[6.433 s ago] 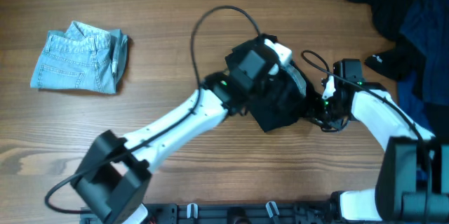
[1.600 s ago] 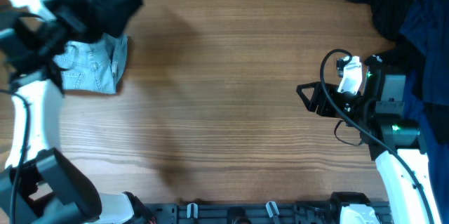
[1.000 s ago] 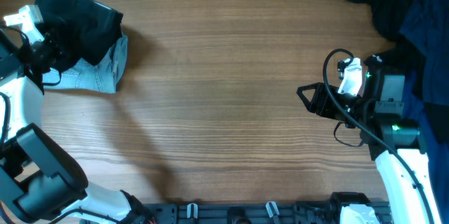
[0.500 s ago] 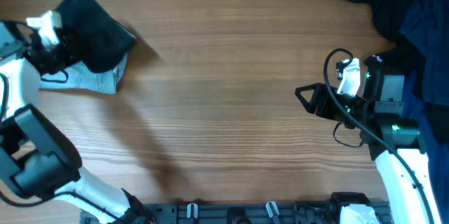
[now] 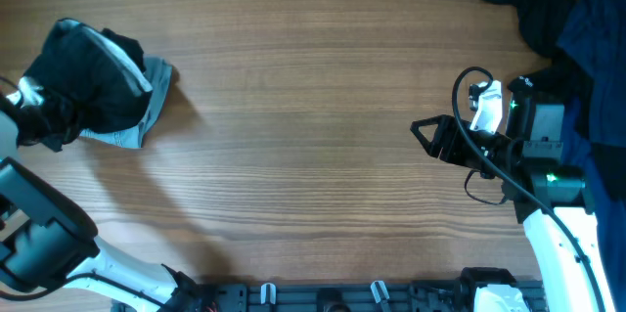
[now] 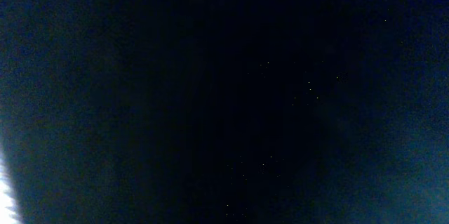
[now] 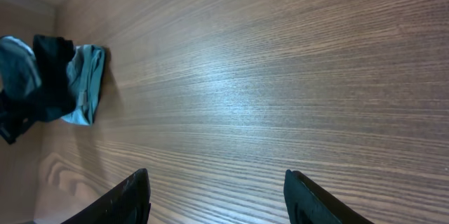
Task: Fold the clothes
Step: 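Place the black shorts onto the denim shorts with the left gripper, then release the black shorts and raise the left gripper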
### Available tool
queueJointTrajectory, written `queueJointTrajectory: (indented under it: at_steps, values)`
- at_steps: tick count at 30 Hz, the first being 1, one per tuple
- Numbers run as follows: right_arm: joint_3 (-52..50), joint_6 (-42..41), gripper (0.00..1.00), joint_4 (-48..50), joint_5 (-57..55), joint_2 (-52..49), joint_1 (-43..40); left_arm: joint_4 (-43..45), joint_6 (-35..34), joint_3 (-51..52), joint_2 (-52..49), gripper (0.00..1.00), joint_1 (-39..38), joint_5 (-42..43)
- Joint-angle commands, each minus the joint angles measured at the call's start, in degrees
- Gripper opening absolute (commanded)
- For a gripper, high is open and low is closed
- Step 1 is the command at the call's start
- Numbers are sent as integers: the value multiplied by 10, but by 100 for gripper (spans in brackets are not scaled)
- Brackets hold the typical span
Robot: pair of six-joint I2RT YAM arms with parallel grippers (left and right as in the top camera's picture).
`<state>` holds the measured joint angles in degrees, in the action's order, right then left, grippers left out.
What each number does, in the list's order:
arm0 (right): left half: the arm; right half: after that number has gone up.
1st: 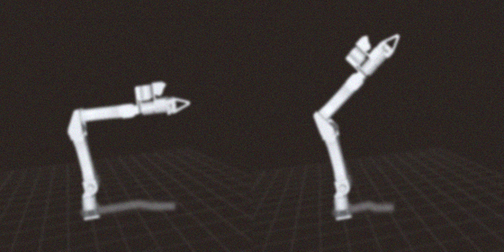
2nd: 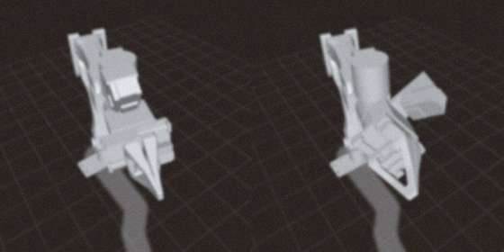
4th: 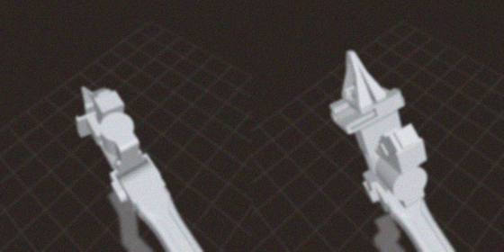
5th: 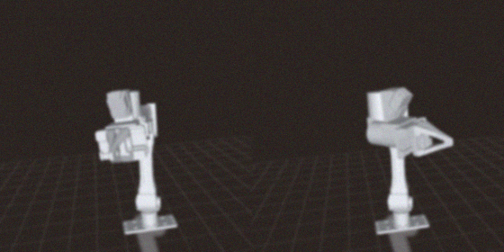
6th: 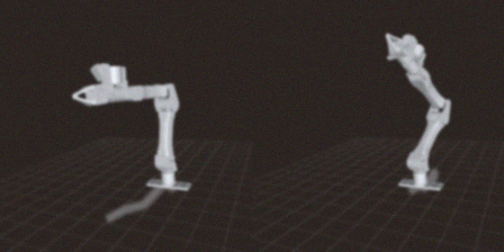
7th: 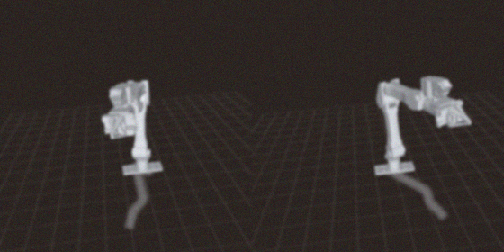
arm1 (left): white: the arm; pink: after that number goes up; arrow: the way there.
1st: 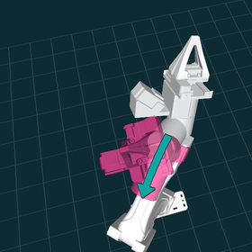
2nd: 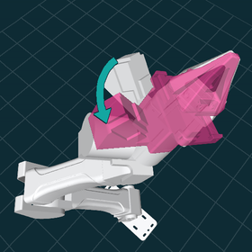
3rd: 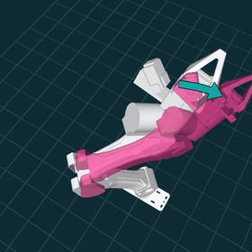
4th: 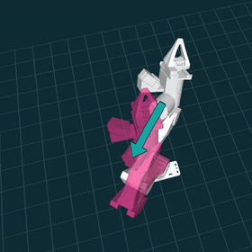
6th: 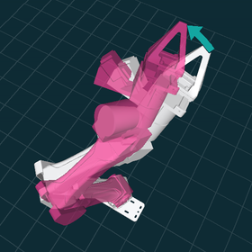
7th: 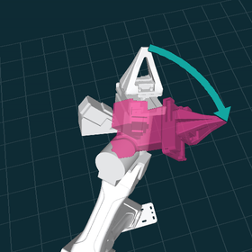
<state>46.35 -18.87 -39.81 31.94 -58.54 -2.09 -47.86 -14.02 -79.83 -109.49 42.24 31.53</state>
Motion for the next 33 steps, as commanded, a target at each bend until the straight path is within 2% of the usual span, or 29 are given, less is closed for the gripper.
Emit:
queueJointTrajectory:
  at_steps: [1,2,5,7,10,11,13,15,19,23,26,30,33]
  values:
    - [-1,-5,62,2,12,-2,-3,7,-12,8,6,50,-3,-54]
    - [-1,-1,62,2,12,-2,-3,7,-12,7,10,55,-6,-52]
    - [-1,8,62,1,20,-2,-3,6,-12,3,45,84,-8,-21]
    - [-1,9,62,1,25,-2,-3,4,-12,-1,77,84,-8,-9]
    - [-1,9,62,2,24,-2,-3,-26,-12,-1,164,89,-8,-5]
    - [-1,9,62,2,24,-2,-3,-36,-12,-1,191,86,-8,-5]
    - [-1,9,62,7,24,-2,-3,-54,-12,-1,245,64,-8,-5]
    - [-1,8,63,14,24,-2,-3,-20,-14,-1,299,4,-8,-6]
    - [-1,7,63,20,24,-2,-3,89,4,1,290,4,-39,-92]
    - [-1,-2,63,19,24,-2,-3,163,68,1,179,4,-72,-126]
    - [-1,-8,62,16,27,-2,-3,175,98,1,51,4,-84,-143]
    - [-1,-9,62,14,42,-2,-3,174,59,1,-92,4,-84,-208]
    - [-1,-22,62,14,42,-2,-3,165,58,1,-143,4,-93,-212]
